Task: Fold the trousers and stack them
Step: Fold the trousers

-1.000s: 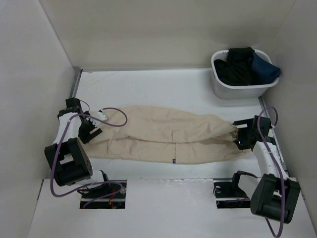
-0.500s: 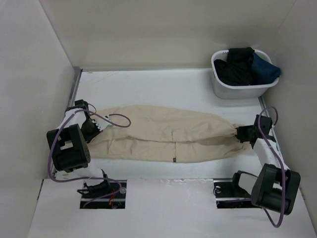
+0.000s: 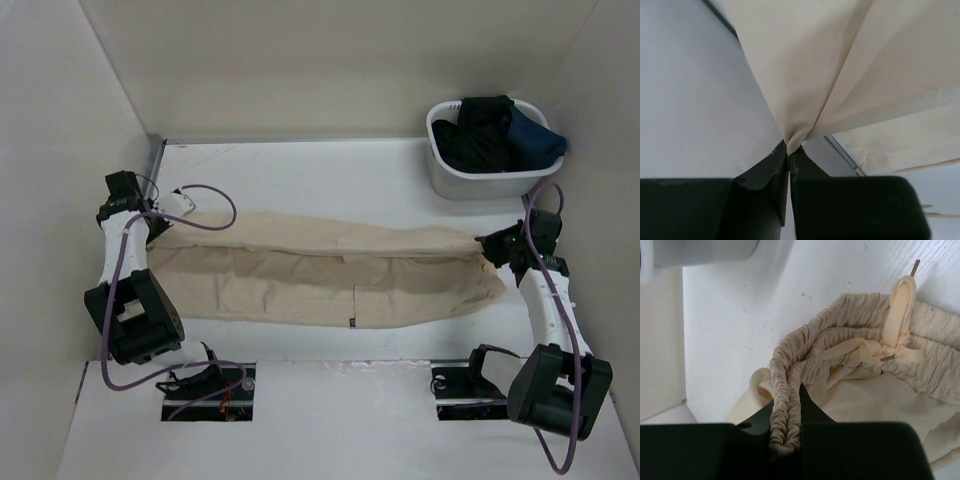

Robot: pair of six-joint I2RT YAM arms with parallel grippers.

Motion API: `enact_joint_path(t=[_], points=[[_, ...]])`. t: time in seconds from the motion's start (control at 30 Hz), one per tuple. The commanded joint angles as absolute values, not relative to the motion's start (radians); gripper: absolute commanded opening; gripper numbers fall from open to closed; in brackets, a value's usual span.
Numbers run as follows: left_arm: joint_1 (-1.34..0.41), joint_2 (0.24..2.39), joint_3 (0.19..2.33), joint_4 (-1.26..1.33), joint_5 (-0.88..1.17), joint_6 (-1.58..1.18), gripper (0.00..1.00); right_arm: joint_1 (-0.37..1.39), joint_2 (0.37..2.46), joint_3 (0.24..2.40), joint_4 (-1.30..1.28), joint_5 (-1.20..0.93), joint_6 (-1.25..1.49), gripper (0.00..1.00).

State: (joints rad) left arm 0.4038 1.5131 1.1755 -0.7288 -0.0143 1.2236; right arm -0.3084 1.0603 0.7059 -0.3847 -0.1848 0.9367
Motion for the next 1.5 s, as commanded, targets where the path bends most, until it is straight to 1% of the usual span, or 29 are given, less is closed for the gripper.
enact_joint_path(t=[0.0,0.1,0.2,0.27,0.37,0.43,0.53,0.6,0.63,0.7,0.77,0.83,0.87,0.9,1.0,1.13,1.27,1.43,1.47], points=[[0.421,1.448,1.232,-0.658,-0.021,1.267,0.0,-0.302,1.069,0.755,-0.341,-0.199,0.873,0.0],[0.449,1.407,1.276,-0.612,-0.029,1.321,0.0,-0.277,1.081,0.817,-0.33,-0.207,0.813,0.0],[0.481,1.344,1.301,-0.64,-0.017,1.377,0.0,-0.254,1.063,0.867,-0.412,-0.178,0.75,0.01],[0.508,1.281,1.247,-0.698,-0.012,1.396,0.0,-0.245,1.005,0.826,-0.506,-0.143,0.755,0.02],[0.561,1.2,1.108,-0.788,-0.003,1.402,0.0,-0.228,0.875,0.663,-0.572,-0.091,0.813,0.05],[0.579,1.152,0.988,-0.805,0.008,1.411,0.01,-0.234,0.792,0.539,-0.583,-0.083,0.894,0.12],[0.578,1.098,0.836,-0.795,0.002,1.433,0.02,-0.28,0.709,0.399,-0.577,-0.097,1.0,0.14],[0.578,1.082,0.775,-0.801,-0.018,1.436,0.03,-0.304,0.678,0.351,-0.586,-0.098,1.034,0.23],[0.578,1.075,0.756,-0.804,-0.028,1.437,0.03,-0.32,0.657,0.332,-0.589,-0.095,1.045,0.28],[0.582,1.063,0.732,-0.807,-0.044,1.445,0.03,-0.34,0.631,0.325,-0.597,-0.081,1.045,0.32],[0.579,1.051,0.713,-0.81,-0.061,1.454,0.04,-0.349,0.617,0.331,-0.606,-0.071,1.046,0.47],[0.576,1.043,0.698,-0.822,-0.075,1.456,0.05,-0.346,0.614,0.344,-0.615,-0.067,1.051,0.67],[0.573,1.042,0.696,-0.83,-0.077,1.456,0.05,-0.338,0.614,0.35,-0.621,-0.075,1.055,0.96],[0.573,1.039,0.698,-0.831,-0.075,1.451,0.05,-0.334,0.614,0.356,-0.624,-0.08,1.063,1.0],[0.573,1.029,0.712,-0.822,-0.077,1.447,0.04,-0.311,0.612,0.38,-0.661,-0.058,1.08,1.0],[0.584,1.028,0.735,-0.778,-0.104,1.479,0.03,-0.305,0.672,0.384,-0.68,0.043,1.089,1.0],[0.591,1.035,0.724,-0.772,-0.155,1.534,0.04,-0.303,0.797,0.38,-0.573,0.086,1.063,1.0],[0.617,1.054,0.631,-0.766,-0.225,1.618,0.07,-0.303,0.968,0.394,-0.445,0.08,1.065,1.0],[0.628,1.055,0.618,-0.752,-0.227,1.637,0.07,-0.301,0.982,0.394,-0.418,0.077,1.066,0.98]])
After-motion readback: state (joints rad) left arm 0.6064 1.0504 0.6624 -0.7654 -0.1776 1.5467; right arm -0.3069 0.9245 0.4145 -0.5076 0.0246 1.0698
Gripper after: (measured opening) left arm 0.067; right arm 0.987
